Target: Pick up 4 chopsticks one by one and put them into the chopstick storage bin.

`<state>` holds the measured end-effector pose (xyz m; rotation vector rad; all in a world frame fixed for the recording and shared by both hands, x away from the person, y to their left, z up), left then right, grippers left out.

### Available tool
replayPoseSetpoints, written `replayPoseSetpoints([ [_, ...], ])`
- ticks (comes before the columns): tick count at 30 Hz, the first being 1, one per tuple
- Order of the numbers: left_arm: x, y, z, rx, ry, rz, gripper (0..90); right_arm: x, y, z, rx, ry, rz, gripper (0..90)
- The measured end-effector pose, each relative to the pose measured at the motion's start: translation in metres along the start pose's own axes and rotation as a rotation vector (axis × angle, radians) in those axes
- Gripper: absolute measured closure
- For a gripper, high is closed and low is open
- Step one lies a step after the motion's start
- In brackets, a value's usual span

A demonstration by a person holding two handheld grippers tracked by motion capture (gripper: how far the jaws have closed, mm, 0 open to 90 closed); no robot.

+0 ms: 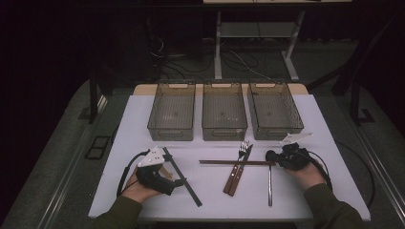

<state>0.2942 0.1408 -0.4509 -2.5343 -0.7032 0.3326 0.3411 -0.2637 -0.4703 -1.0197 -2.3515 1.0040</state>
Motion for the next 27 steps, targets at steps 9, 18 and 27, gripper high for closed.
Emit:
replayPoseSetpoints([
  [9,-0.0002,0.0004,0.0001,0.000,0.003,0.004,0.0,0.0035,0.0002,0.0012,0.018,-0.016,-0.005,89.4],
  [18,-0.0004,0.0007,0.0000,-0.001,0.003,0.005,0.0,0.0065,0.0002,0.0022,0.032,-0.027,-0.015,89.4],
  [27,-0.0003,0.0003,-0.0001,-0.001,0.001,0.002,0.0,0.0101,-0.0002,0.0029,0.041,-0.036,-0.030,89.4],
])
Point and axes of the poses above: each handheld gripper's, and its own axes: y roughly forward along the jaws, z roughly out of its underside, x roughly to its left, the point moved 4 cm from there along y, roughly forward along the jaws, and after that the axes turned 2 degrees about -x, right-handed, at the moved point
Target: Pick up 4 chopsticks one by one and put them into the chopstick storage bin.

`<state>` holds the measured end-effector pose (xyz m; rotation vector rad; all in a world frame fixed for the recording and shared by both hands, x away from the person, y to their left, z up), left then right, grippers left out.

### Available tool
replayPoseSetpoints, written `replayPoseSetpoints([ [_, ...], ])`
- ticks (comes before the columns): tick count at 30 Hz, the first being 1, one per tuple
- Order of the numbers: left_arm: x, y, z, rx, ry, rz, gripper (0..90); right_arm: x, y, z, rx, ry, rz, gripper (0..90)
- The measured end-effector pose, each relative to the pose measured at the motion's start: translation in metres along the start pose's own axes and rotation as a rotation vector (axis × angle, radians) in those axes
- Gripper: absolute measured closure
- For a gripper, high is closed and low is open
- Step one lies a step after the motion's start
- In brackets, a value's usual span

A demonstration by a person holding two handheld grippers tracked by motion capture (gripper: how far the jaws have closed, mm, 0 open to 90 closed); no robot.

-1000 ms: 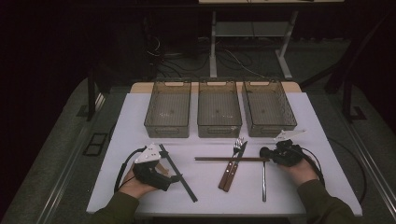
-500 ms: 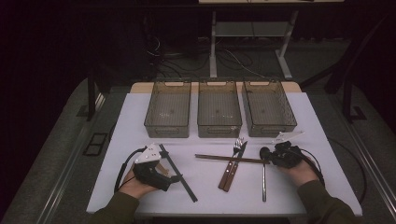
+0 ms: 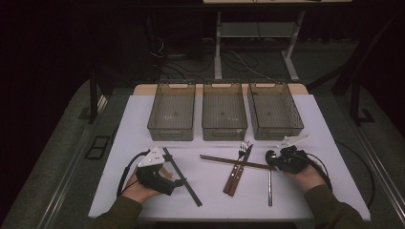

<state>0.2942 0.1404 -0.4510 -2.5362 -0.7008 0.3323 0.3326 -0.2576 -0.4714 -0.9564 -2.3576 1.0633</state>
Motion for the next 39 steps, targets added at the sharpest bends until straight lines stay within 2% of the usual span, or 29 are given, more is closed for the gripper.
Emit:
replayPoseSetpoints([
  [24,0.000,0.000,0.000,0.005,0.004,0.005,0.0,0.019,0.001,0.001,0.036,-0.082,-0.053,89.3],
  [39,-0.001,0.000,0.000,0.006,0.003,0.008,0.0,0.031,0.001,0.000,0.059,-0.114,-0.095,89.4],
])
Point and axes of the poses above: each handheld gripper's, and its own axes: y roughly forward along the jaws, z roughly out of its underside, x roughly to its left, the point moved 4 cm from there along y, roughly forward along the jaws, and after that the axes turned 2 degrees about -x, right-handed, at the moved point
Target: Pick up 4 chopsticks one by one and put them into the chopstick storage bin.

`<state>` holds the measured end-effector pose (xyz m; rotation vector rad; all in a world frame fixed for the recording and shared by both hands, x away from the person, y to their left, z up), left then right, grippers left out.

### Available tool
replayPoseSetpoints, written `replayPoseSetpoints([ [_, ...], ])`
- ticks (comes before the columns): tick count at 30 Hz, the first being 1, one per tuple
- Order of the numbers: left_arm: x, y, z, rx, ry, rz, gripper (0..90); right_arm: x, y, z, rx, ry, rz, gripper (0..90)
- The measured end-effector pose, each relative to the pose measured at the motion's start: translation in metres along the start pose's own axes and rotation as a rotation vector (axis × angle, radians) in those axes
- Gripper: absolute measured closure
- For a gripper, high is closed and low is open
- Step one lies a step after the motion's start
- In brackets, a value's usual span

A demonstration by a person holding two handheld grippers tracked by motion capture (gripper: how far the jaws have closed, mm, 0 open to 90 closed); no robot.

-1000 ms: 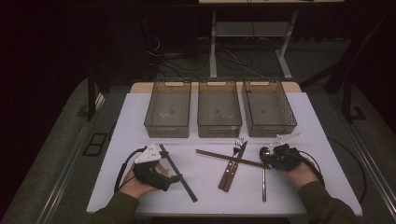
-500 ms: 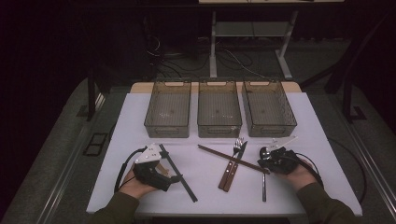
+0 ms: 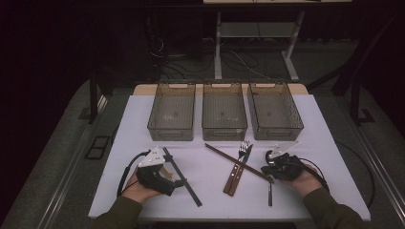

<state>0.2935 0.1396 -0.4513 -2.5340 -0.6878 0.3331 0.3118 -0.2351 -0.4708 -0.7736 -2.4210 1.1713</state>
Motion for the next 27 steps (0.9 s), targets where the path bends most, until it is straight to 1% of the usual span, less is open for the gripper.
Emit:
replayPoseSetpoints([
  [4,0.000,0.000,0.000,-0.001,-0.002,0.001,0.0,0.003,0.000,-0.001,0.003,-0.008,-0.009,89.4],
  [7,0.000,0.000,0.000,0.000,-0.002,0.001,0.0,0.006,0.001,-0.001,0.010,-0.023,-0.021,89.4],
  [13,0.000,0.000,0.000,0.000,-0.001,0.001,0.0,0.011,0.002,-0.002,0.020,-0.031,-0.033,89.3],
  [20,0.000,0.000,0.000,0.000,-0.001,0.001,0.0,0.011,0.002,-0.002,0.019,-0.037,-0.035,88.9],
  [24,0.000,0.000,0.000,-0.001,-0.001,0.001,0.0,0.010,-0.001,-0.003,0.009,-0.031,-0.033,86.3],
  [26,0.000,0.000,0.000,-0.001,-0.001,0.001,0.0,0.009,-0.003,-0.004,-0.005,-0.018,-0.034,82.3],
  [27,0.000,0.000,0.000,0.000,-0.001,0.001,0.0,0.009,-0.006,-0.005,-0.022,-0.002,-0.037,77.7],
])
Point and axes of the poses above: each handheld gripper's, and its own axes: y roughly forward along the jaws, z roughly out of its underside, x roughly to its left, the point moved 4 cm from there along y, roughly forward along the jaws, and after that the axes turned 2 degrees about -x, right-handed, at the moved point
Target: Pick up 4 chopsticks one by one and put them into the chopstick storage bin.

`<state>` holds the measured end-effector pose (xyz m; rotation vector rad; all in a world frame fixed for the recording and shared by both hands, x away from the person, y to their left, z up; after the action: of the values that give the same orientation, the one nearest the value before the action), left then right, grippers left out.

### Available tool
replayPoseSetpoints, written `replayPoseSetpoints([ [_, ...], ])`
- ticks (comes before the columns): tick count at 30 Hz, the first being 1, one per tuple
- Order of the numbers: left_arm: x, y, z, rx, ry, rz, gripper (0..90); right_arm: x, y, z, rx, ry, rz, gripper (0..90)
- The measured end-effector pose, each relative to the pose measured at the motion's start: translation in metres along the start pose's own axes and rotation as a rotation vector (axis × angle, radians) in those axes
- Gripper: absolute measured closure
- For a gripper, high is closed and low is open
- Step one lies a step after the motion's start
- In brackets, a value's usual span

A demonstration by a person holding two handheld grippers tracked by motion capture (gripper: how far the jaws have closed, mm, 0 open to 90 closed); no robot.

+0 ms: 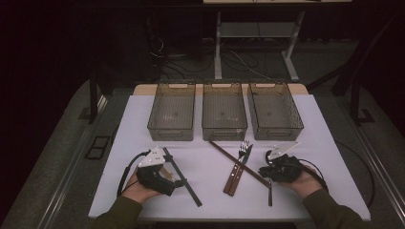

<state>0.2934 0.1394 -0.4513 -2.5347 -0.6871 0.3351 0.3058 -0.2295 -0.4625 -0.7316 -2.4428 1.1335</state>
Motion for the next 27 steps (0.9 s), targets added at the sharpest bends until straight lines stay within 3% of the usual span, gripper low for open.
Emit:
replayPoseSetpoints([
  [6,0.000,0.000,0.000,0.000,0.000,0.000,0.0,-0.001,-0.002,-0.003,-0.036,0.038,-0.011,64.9],
  [27,-0.001,0.001,0.000,0.007,0.001,0.001,0.0,0.006,0.008,-0.006,-0.024,0.004,-0.025,76.6],
])
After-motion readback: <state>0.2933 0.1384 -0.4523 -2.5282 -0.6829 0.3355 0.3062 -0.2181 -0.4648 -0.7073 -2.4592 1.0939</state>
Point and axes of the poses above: each handheld gripper's, and its own axes: y roughly forward along the jaws, z roughly out of its underside, x roughly to its left, the point moved 4 cm from there along y, roughly forward along the jaws, and after that the axes turned 2 degrees about -x, right-handed, at the moved point
